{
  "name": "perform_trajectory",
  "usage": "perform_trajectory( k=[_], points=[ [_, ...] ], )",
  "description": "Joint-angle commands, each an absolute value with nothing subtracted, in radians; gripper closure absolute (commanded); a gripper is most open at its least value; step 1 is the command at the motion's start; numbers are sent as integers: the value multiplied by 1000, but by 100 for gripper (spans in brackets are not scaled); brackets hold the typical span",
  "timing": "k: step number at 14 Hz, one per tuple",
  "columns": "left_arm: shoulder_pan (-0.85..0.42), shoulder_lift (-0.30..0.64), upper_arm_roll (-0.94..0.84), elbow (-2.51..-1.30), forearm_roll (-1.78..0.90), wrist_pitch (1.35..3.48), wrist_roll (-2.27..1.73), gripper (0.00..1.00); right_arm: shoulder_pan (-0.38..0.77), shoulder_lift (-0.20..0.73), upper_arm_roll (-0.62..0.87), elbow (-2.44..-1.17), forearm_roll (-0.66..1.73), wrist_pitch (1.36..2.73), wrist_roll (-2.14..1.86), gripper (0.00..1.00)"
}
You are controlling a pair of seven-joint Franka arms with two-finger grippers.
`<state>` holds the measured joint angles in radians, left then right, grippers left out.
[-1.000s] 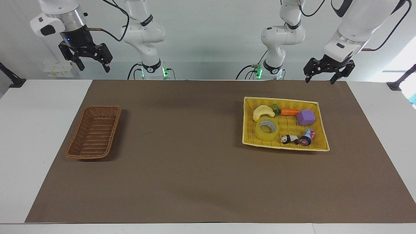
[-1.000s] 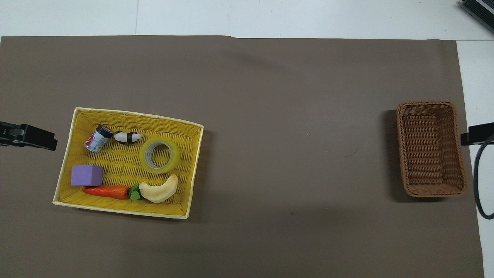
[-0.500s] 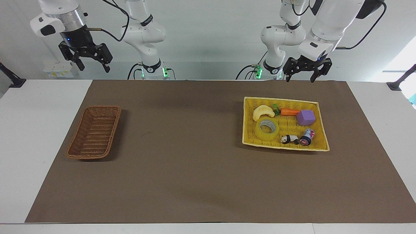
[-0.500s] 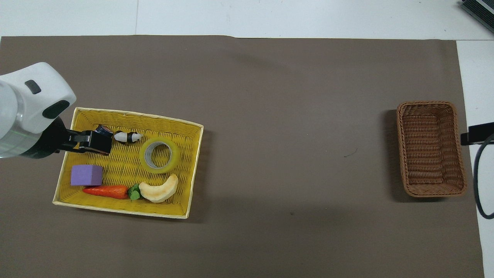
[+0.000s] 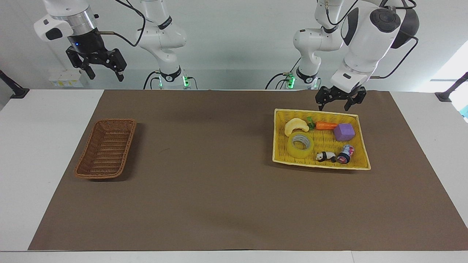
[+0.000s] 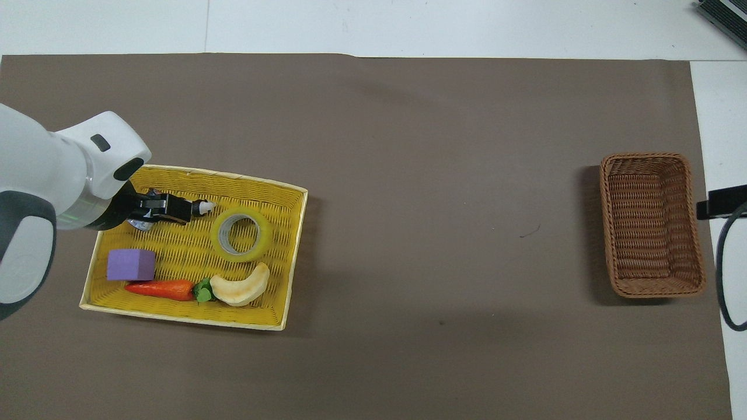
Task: Move tape to another basket
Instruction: 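Reach the left gripper into the yellow tray toward the tape roll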
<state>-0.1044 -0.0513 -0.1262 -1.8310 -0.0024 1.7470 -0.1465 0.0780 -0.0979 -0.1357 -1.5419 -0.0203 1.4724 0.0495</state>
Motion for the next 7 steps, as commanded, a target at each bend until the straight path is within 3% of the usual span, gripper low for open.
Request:
perform_trajectory(
  k=[1,4,7],
  points=[
    [-71,-72,-129,-1949,-40,1871,-152,0,72,-110,-130,-1551,-17,1479,28,0],
    [-69,-58,-127,-2040,-77,2001,-150,0,72,-110,-130,-1551,-17,1479,28,0],
    [-77,17,-129,-2097,-78,2113,-153,0,72,-110,-130,-1551,-17,1479,28,0]
  ],
)
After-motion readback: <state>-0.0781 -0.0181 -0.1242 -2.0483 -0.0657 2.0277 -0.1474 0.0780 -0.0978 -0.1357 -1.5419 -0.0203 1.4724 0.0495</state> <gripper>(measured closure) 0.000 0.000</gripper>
